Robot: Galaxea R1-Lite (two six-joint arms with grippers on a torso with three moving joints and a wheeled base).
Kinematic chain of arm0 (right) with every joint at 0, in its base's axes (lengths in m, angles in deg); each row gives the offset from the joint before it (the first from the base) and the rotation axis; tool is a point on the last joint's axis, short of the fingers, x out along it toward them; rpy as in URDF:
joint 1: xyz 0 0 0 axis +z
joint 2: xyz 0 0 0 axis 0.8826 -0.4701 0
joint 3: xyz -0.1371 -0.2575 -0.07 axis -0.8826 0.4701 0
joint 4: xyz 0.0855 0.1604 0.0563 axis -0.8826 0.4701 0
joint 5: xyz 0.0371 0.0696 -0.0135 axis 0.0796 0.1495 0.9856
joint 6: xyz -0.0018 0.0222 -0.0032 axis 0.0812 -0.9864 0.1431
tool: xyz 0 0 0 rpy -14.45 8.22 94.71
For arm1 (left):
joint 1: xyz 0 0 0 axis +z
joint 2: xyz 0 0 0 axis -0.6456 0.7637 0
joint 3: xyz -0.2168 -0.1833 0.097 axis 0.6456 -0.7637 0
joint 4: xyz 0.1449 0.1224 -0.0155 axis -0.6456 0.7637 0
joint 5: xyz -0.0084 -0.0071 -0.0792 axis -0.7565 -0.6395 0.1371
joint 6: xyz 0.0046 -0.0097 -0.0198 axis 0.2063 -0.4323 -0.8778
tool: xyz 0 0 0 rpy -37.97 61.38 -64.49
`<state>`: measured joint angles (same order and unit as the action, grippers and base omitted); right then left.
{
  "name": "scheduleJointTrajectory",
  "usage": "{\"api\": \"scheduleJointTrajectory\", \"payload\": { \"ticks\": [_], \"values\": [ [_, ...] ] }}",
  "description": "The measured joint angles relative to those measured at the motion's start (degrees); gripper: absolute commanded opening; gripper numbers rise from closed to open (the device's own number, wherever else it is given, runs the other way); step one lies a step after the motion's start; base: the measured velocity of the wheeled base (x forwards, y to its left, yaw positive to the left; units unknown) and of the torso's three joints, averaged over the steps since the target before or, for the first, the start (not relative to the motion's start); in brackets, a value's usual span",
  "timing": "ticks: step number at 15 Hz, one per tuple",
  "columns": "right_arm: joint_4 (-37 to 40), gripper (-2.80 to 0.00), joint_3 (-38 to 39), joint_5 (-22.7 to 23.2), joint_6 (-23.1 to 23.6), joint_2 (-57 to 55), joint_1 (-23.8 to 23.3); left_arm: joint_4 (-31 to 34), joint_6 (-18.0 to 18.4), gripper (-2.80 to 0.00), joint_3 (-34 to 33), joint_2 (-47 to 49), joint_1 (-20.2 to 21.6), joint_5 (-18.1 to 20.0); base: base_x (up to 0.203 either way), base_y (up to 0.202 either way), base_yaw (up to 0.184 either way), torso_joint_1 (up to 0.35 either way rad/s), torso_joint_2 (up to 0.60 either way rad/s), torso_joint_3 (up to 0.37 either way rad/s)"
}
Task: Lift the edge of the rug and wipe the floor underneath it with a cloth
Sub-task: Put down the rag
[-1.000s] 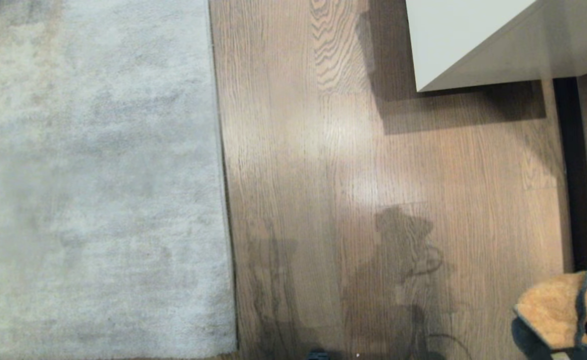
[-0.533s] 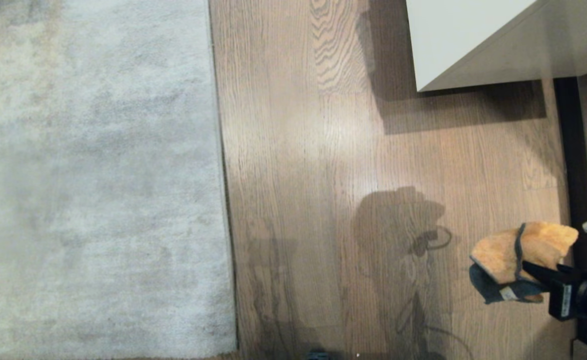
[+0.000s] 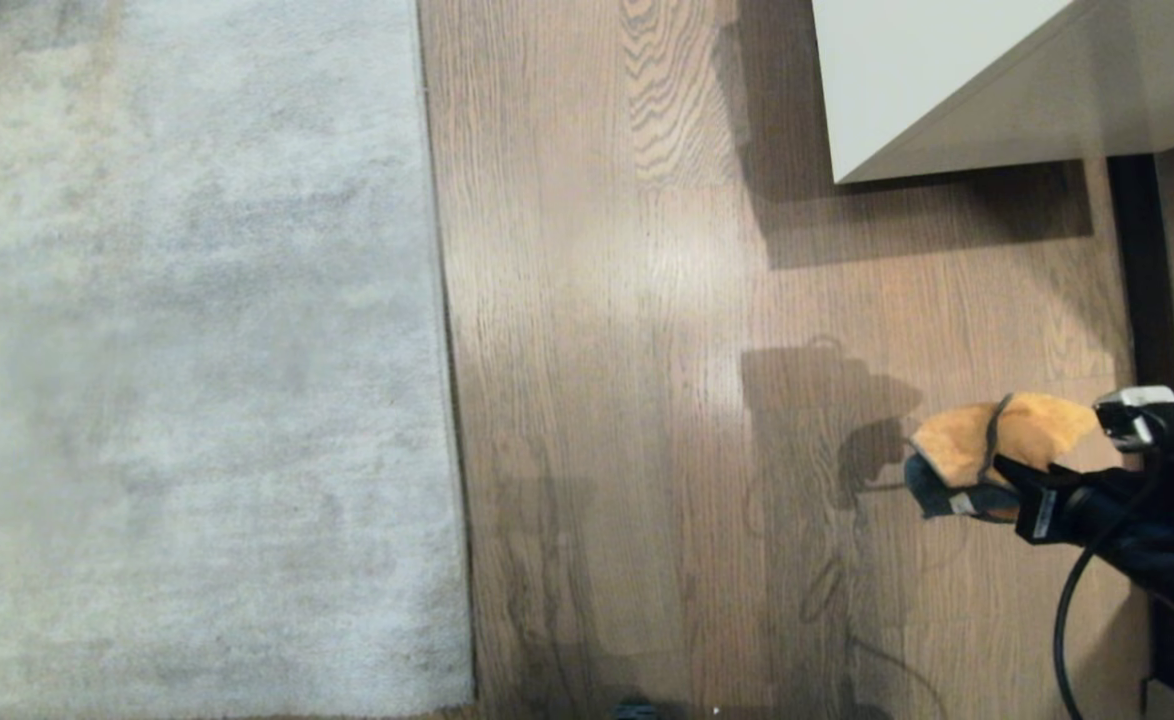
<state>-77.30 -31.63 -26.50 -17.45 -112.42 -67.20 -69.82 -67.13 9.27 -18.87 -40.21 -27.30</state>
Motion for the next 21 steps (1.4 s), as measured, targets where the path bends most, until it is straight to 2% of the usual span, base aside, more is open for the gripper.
{"api": "scheduleJointTrajectory", "payload": {
  "ticks": [3,7,14,21],
  "values": [
    [-6.2,-2.8,-1.6,-0.1,0.0,-6.5,-0.2,0.0,0.2,-2.8,0.0,0.0,0.0,0.2,0.0,0.0,0.0,0.0,0.0,0.0],
    [-10.1,-2.8,-4.1,0.0,0.1,-13.1,-1.1,0.0,0.2,-2.8,0.0,0.0,0.0,0.1,0.0,0.0,0.0,0.0,0.0,0.0],
    [-13.5,-2.8,-8.4,0.1,0.1,-20.8,-2.3,0.0,0.2,-2.8,0.0,0.0,0.0,0.1,0.0,0.0,0.0,0.0,0.0,0.0],
    [-13.5,-2.8,-10.9,0.2,0.1,-24.8,-3.5,0.0,0.2,-2.8,0.0,0.0,0.0,0.2,0.0,0.0,0.0,0.0,0.0,0.0]
  ]
}}
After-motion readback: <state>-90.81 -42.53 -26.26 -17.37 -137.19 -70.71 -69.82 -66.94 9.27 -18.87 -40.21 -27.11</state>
